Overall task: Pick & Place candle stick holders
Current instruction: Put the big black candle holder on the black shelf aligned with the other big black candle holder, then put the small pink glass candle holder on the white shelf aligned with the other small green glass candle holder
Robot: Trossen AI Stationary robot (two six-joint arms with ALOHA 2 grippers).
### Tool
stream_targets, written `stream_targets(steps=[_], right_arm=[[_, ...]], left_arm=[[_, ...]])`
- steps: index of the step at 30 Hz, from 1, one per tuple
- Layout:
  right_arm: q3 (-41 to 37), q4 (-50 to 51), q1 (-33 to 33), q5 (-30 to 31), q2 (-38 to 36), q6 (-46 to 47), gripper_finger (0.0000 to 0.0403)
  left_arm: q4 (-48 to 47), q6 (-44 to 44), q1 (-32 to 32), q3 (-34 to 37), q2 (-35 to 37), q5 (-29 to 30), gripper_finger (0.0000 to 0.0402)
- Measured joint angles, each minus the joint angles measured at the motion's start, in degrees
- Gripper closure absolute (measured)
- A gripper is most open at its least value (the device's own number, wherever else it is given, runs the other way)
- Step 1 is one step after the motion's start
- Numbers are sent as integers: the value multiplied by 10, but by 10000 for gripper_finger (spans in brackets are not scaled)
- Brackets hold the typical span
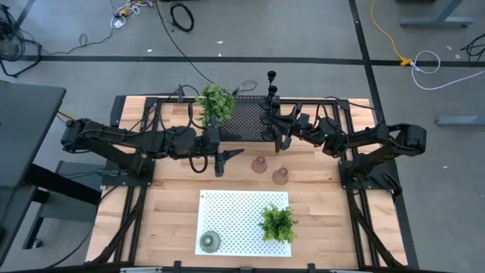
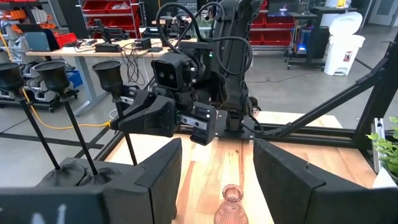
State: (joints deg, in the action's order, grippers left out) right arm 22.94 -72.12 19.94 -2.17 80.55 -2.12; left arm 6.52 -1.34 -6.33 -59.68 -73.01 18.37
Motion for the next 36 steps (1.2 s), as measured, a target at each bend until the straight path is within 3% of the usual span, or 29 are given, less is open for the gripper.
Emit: stream_targets(steps=[13, 27, 36], right_arm=[[0, 2, 0, -3, 0, 0, 358], [0, -1, -1, 1, -3, 1, 276], [-1, 32, -5, -4, -47, -1, 234]], left_arm=[[0, 0, 0, 0, 0, 0, 200], [0, 0, 0, 0, 0, 0, 200], [0, 0, 0, 0, 0, 0, 200]])
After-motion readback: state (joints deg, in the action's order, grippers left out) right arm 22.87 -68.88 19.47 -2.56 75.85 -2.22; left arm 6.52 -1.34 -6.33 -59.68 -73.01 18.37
